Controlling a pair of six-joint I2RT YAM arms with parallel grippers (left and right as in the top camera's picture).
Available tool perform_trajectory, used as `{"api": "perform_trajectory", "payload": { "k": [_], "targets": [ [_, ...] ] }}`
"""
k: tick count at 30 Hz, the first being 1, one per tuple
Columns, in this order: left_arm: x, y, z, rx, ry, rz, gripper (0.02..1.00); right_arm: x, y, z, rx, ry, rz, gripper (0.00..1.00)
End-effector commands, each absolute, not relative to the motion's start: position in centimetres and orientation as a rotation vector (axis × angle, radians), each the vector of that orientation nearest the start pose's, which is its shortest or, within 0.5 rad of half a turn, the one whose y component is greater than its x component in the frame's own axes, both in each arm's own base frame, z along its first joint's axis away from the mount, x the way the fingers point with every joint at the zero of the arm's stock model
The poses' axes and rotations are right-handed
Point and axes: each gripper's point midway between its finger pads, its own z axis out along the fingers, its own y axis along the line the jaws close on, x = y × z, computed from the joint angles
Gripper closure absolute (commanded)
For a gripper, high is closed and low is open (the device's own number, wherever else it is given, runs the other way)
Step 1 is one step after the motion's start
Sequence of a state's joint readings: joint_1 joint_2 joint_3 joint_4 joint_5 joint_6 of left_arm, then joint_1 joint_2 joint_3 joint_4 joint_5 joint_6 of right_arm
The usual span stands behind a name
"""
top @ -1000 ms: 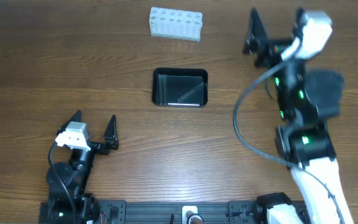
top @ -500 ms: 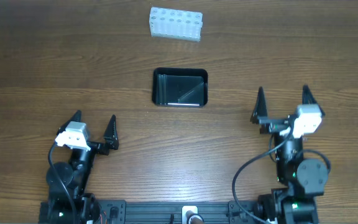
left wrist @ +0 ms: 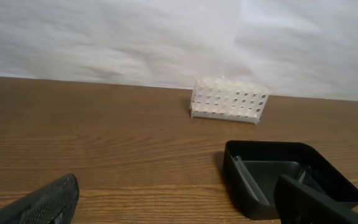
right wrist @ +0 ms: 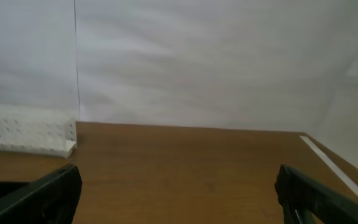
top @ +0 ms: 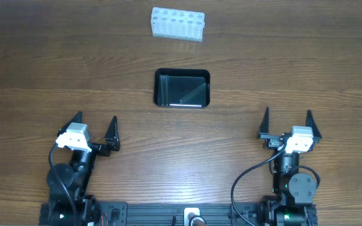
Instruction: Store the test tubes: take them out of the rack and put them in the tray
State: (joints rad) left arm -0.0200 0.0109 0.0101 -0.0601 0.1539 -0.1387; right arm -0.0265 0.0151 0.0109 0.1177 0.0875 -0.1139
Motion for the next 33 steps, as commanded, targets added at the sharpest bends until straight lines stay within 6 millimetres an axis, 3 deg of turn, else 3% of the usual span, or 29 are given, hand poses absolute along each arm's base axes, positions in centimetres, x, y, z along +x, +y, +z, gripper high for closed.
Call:
{"api": "perform_trajectory", "payload": {
  "k": [1,3,9,24,33],
  "targets": [
    [24.4,-3.1,16.1,0.019,1.636,-0.256,0.023,24.5,-2.3,18.4,0.010,1.537,-0.193,0.009],
    [24.4,-3.1,16.1,0.019,1.636,-0.256,0.020,24.5,-2.3,17.3,0.046,1.579,-0.153,0.007],
    [24.4,-3.1,16.1,0.019,1.636,-0.256,0.018,24.5,-2.3,16.6,0.145,1.598,-0.055,0.009],
    [24.4,-3.1,16.1,0.019,1.636,-0.256,0.020,24.8,-2.2,14.1,0.135,1.707,-0.061,0.007],
    [24.4,-3.1,16.1,0.019,1.636,-0.256,0.020,24.8,-2.2,13.8,0.135,1.721,-0.063,0.009]
  ]
}}
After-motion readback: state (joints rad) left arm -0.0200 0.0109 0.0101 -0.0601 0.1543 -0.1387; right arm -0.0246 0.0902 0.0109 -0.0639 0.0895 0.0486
